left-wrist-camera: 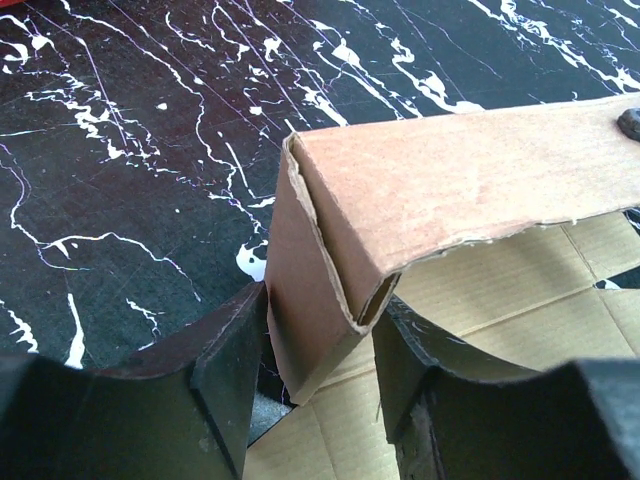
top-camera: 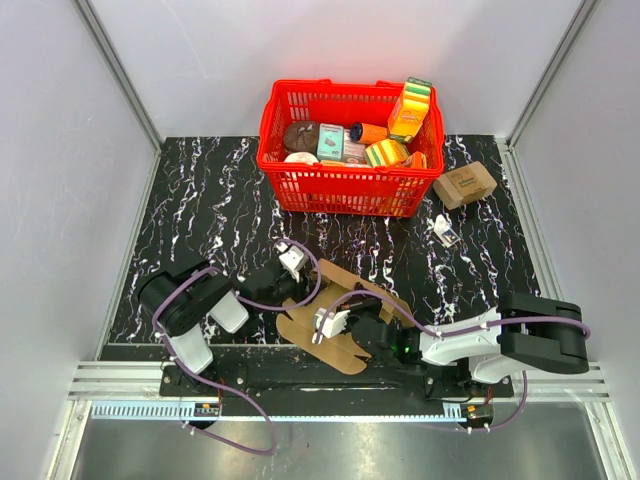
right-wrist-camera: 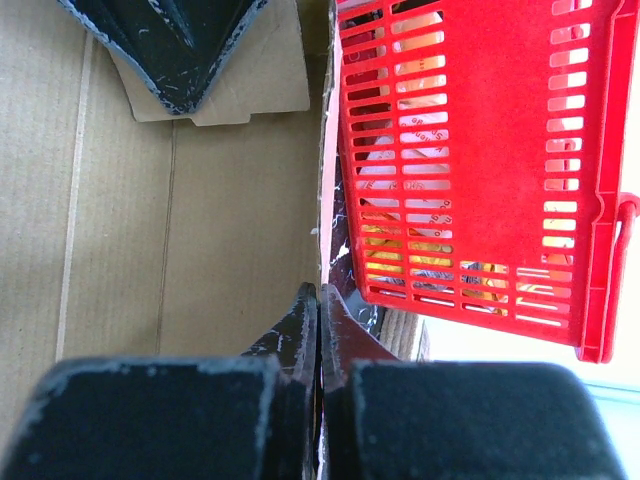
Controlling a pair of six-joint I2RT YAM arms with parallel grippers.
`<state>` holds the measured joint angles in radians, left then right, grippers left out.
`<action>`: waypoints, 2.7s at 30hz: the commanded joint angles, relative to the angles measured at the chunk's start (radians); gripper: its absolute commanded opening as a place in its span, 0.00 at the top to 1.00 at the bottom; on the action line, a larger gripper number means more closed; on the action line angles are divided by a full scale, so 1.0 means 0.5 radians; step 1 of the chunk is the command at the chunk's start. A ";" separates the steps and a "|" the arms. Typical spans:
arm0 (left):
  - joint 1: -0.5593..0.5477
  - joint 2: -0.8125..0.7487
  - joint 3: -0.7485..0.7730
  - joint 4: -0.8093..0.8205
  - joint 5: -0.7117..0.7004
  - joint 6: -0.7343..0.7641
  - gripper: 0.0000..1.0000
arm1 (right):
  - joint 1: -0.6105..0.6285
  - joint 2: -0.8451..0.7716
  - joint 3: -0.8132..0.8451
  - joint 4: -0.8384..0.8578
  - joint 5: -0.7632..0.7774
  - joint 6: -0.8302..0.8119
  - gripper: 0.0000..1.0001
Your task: Fold the paper box
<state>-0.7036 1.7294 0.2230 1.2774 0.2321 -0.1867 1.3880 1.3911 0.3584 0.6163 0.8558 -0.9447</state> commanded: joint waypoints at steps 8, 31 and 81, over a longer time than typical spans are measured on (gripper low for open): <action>-0.071 -0.020 0.100 0.525 -0.246 0.027 0.66 | 0.040 0.025 -0.030 0.053 -0.061 0.156 0.98; -0.231 -0.035 0.192 0.384 -0.455 0.186 0.92 | 0.068 -0.042 0.016 -0.002 -0.162 0.380 0.81; -0.240 -0.020 0.241 0.265 -0.633 0.336 0.94 | -1.049 -0.650 0.673 -1.116 -1.681 2.589 0.73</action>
<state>-0.8188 1.7386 0.2993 1.2732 -0.0425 -0.0589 0.9051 0.9909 0.6506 0.0959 0.2722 0.2626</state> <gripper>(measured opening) 0.111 0.289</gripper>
